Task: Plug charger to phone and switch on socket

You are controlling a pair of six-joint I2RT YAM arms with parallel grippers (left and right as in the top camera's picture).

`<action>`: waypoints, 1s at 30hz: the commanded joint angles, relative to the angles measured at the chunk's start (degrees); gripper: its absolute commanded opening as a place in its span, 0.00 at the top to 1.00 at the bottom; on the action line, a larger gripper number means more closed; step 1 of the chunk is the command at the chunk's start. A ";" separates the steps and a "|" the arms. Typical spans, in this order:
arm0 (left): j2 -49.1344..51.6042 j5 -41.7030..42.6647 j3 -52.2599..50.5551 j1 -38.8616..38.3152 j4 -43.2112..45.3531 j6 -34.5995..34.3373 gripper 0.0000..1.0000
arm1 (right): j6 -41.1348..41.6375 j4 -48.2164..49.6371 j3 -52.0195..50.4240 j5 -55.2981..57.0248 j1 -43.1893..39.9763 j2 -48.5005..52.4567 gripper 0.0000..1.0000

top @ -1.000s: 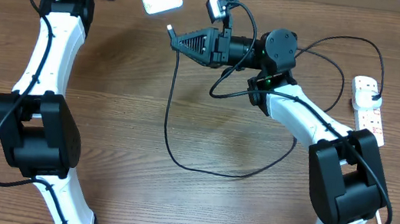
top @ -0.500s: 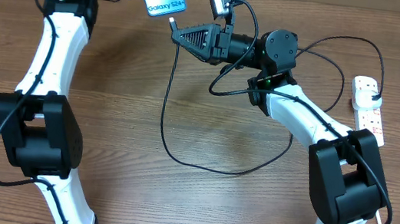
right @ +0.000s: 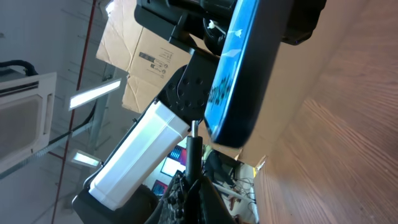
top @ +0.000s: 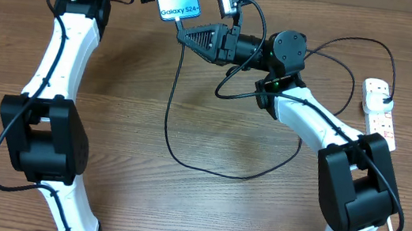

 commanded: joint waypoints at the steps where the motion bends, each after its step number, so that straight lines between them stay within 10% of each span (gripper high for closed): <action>1: -0.13 1.86 0.72 1.53 0.66 -0.31 0.96 | -1.16 -0.81 0.87 0.57 -0.07 -1.75 0.96; 30: -0.13 1.88 0.72 -0.04 0.63 -1.64 0.96 | -4.11 -4.02 0.87 0.66 0.00 -1.75 0.96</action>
